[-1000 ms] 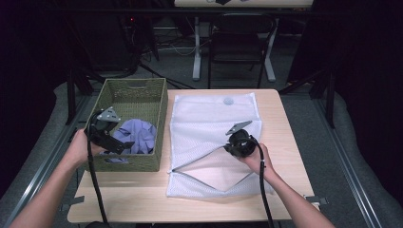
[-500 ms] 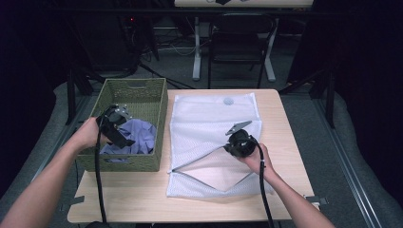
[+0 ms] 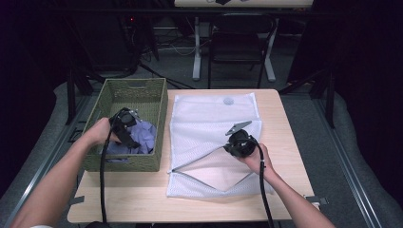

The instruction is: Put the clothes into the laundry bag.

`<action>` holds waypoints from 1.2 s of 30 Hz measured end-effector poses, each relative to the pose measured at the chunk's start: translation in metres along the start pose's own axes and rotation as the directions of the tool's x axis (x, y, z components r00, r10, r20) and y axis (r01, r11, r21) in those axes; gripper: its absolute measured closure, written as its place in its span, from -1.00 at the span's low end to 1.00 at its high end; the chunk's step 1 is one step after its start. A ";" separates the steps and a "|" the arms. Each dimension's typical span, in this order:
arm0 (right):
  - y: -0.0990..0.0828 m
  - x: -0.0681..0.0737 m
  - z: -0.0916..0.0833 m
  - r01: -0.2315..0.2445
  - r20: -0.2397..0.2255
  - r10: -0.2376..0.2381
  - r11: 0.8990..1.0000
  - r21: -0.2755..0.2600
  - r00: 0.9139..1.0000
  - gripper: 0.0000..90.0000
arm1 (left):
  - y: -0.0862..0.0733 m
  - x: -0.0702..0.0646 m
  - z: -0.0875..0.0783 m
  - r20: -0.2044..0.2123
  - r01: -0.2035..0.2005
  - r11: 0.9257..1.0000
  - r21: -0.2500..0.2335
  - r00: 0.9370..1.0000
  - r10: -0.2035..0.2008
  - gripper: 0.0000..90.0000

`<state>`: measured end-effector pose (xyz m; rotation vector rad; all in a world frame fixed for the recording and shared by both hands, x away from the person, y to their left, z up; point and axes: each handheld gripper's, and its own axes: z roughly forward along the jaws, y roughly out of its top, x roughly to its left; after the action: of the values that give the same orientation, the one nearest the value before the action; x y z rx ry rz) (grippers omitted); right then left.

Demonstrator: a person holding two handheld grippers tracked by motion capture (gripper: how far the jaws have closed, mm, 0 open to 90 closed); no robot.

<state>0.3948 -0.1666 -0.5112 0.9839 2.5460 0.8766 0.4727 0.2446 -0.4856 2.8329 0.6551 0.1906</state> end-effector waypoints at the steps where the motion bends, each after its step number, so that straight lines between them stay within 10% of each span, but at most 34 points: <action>1: 0.000 0.000 0.000 0.000 0.000 0.000 1.000 0.000 1.000 0.96 | 0.002 0.001 0.004 0.003 0.000 1.000 0.011 1.000 0.000 -1.00; 18: 0.000 0.000 0.000 0.003 -0.004 -0.003 1.000 0.000 1.000 0.96 | 0.017 0.003 0.042 0.092 -0.033 0.990 0.136 0.996 0.020 -0.86; 36: 0.000 0.000 -0.001 0.008 -0.001 -0.008 1.000 -0.001 1.000 0.96 | 0.015 0.001 0.050 0.119 -0.038 0.986 0.161 0.993 0.019 0.54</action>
<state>0.3948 -0.1672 -0.5105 0.9720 2.5485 0.8770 0.4884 0.2219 -0.5305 2.9824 0.6322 -0.0266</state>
